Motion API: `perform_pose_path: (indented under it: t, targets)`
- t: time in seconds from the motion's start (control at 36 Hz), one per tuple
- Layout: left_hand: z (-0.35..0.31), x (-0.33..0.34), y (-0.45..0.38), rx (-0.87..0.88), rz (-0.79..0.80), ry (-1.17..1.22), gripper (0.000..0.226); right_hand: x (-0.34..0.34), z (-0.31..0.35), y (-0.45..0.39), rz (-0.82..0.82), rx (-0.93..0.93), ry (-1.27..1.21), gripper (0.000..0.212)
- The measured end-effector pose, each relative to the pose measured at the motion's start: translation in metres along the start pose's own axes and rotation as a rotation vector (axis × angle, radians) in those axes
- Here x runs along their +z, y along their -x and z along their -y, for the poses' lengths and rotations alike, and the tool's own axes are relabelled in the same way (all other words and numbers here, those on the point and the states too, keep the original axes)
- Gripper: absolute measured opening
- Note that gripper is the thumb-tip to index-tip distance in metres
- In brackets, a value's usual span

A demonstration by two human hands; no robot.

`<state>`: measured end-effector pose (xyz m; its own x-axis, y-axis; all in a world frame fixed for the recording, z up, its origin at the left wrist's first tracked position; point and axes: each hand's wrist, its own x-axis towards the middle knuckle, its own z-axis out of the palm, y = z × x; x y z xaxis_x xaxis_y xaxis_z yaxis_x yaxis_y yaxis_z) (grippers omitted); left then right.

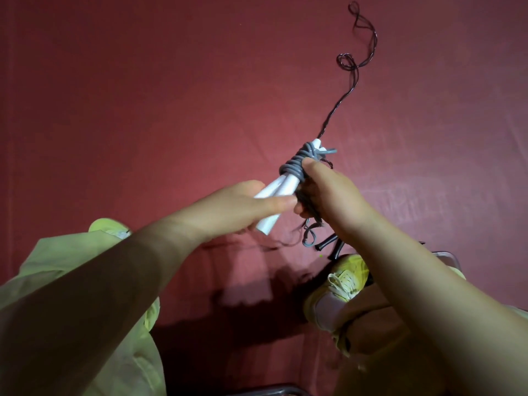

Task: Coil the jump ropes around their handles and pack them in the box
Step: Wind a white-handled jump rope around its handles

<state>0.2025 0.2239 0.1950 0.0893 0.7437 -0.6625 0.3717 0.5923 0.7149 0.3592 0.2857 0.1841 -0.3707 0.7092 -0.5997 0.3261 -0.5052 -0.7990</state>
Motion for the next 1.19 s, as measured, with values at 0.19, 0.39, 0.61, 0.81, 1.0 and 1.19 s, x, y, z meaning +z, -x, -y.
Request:
perform_pose_path:
  t: [0.19,0.39,0.61,0.81,1.0,1.19]
  targets:
    - [-0.002,0.000,0.003,-0.158,0.482,0.466,0.074,0.005,0.010,0.004,0.054,-0.041,-0.401,0.031]
    - [-0.003,0.014,0.008,-0.015,0.919,1.096,0.086,0.000,0.010,0.008,0.098,-0.053,-0.655,0.034]
    - [-0.011,0.003,0.006,-0.199,0.659,1.100,0.088,0.001,0.011,0.002,0.117,-0.081,-0.576,0.037]
    - [-0.011,-0.004,0.004,-0.230,0.526,0.838,0.080,0.002,0.008,0.001,0.171,-0.054,-0.451,0.037]
    - [-0.009,-0.001,0.000,-0.192,0.247,0.476,0.072,-0.006,-0.004,-0.003,0.113,0.037,-0.172,0.048]
    - [-0.005,0.009,-0.002,-0.131,0.046,0.240,0.062,-0.009,-0.008,-0.003,0.040,0.117,0.014,0.054]
